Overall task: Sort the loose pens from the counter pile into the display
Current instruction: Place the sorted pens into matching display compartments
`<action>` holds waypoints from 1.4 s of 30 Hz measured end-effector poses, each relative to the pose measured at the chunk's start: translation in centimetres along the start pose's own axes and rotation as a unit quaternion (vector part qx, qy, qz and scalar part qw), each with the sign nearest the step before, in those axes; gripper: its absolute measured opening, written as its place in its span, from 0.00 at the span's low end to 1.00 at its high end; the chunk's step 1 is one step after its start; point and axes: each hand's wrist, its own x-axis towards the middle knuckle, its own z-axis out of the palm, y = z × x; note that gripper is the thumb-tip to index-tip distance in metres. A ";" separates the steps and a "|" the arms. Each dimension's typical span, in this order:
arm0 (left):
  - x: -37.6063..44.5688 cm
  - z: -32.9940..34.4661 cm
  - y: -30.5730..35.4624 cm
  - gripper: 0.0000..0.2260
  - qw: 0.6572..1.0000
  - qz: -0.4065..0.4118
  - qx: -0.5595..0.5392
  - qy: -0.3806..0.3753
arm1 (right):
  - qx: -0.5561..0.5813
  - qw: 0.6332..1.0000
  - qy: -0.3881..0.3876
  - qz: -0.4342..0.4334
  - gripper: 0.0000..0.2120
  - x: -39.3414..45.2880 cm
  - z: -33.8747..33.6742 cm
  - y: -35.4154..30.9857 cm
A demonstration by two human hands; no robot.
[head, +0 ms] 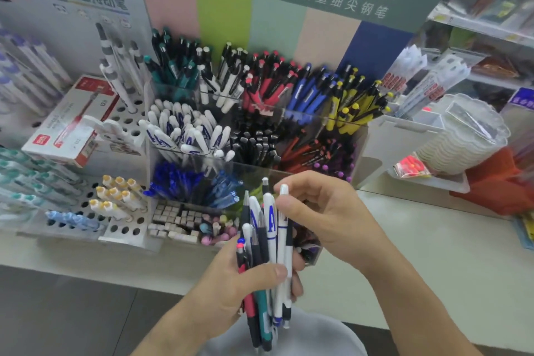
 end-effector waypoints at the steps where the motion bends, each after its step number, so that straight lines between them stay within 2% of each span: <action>1: 0.0 0.0 -0.3 0.13 1.000 -0.007 -0.006 -0.005 | 0.043 0.999 0.021 -0.002 0.04 -0.3 -0.4 -0.1; 4: 0.0 0.2 -0.9 0.15 0.998 -0.013 -0.048 -0.026 | 0.115 0.990 0.079 -0.014 0.11 -1.0 -1.5 -0.2; 9: 0.1 0.4 -1.1 0.12 0.998 -0.042 -0.032 -0.030 | 0.077 0.992 0.098 -0.036 0.13 -2.1 -2.2 0.0; 14: -0.1 0.8 -1.5 0.13 0.999 -0.047 -0.016 -0.004 | -0.063 0.997 0.035 -0.002 0.05 -3.0 -2.2 1.1; 18: -0.1 1.0 -1.7 0.20 0.998 -0.052 0.005 0.024 | -0.115 0.992 -0.042 0.021 0.09 -3.9 -1.0 1.1; 21: -0.2 0.9 -2.0 0.20 0.998 -0.055 0.022 0.033 | -0.140 0.990 -0.031 0.008 0.07 -4.1 -0.6 1.0; 27: -0.4 1.1 -2.0 0.16 0.997 -0.062 0.021 0.043 | -0.051 0.998 0.013 0.042 0.06 -4.1 -0.6 1.0; 29: -0.4 1.1 -2.0 0.16 0.996 -0.069 0.021 0.043 | -0.056 0.997 0.003 0.048 0.08 -4.2 -0.5 1.0; 33: -0.5 1.3 -1.9 0.11 0.998 -0.065 0.018 0.012 | -0.136 0.990 -0.024 0.021 0.21 -4.1 -0.2 1.2; 35: -0.5 1.2 -1.8 0.09 0.997 -0.074 0.010 0.010 | -0.206 0.978 -0.041 0.003 0.18 -3.9 -0.2 1.3; 38: -0.6 1.0 -1.9 0.12 0.996 -0.094 -0.006 0.008 | -0.243 0.969 -0.056 0.003 0.12 -3.6 -0.4 1.4; 42: -0.6 0.7 -2.0 0.14 0.993 -0.106 -0.056 -0.006 | -0.180 0.981 -0.064 0.017 0.08 -3.4 -0.8 1.4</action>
